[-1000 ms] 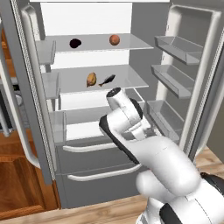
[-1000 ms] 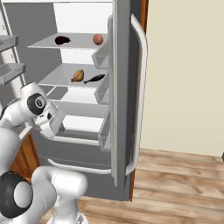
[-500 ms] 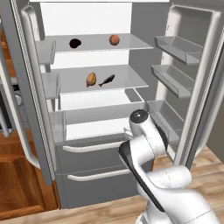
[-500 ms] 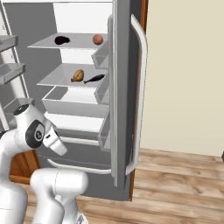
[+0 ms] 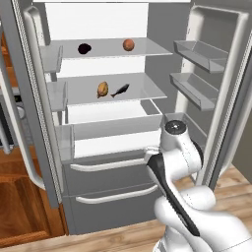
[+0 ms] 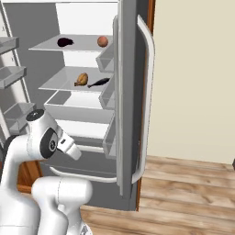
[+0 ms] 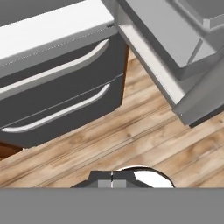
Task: Gather the onion and eggplant from the fridge and place them on a tray on the dining counter. Then gather the fish and chicken drumstick from the fridge and place them on the other tray.
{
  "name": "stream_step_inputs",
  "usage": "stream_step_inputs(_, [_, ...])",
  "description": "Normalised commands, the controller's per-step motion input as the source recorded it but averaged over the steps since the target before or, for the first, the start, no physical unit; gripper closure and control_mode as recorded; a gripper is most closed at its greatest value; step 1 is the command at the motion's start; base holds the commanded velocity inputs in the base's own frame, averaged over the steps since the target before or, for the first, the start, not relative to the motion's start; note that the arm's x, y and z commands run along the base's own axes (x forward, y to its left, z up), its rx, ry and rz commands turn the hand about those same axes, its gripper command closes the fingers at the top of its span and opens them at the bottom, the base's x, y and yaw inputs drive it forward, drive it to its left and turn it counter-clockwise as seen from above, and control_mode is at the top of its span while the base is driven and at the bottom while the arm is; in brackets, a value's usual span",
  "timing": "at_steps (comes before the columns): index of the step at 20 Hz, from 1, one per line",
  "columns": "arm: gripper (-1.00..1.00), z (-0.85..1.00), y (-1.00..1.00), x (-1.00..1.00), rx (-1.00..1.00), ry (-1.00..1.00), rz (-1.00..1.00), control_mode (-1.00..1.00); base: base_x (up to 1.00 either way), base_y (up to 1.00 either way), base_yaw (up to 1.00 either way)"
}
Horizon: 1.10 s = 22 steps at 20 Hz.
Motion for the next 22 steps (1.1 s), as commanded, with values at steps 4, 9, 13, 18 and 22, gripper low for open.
stream_step_inputs(4, [1.0,-0.19,-0.29,-0.13,0.05,-0.15,0.04,-1.0,0.0,0.0,0.0])
stream_step_inputs(9, [1.0,-0.24,0.0,-0.14,0.0,-0.15,0.0,-1.0,0.0,0.0,0.0])
stream_step_inputs(13, [1.0,-0.21,0.02,-0.14,0.0,-0.06,0.0,-1.0,0.0,0.0,0.0])
stream_step_inputs(18, [1.0,-0.14,0.0,-0.1,0.0,0.0,0.0,-1.0,0.0,0.0,0.0])
stream_step_inputs(22, [1.0,-0.08,0.0,-0.17,0.0,-0.02,0.0,-1.0,0.0,0.0,0.0])
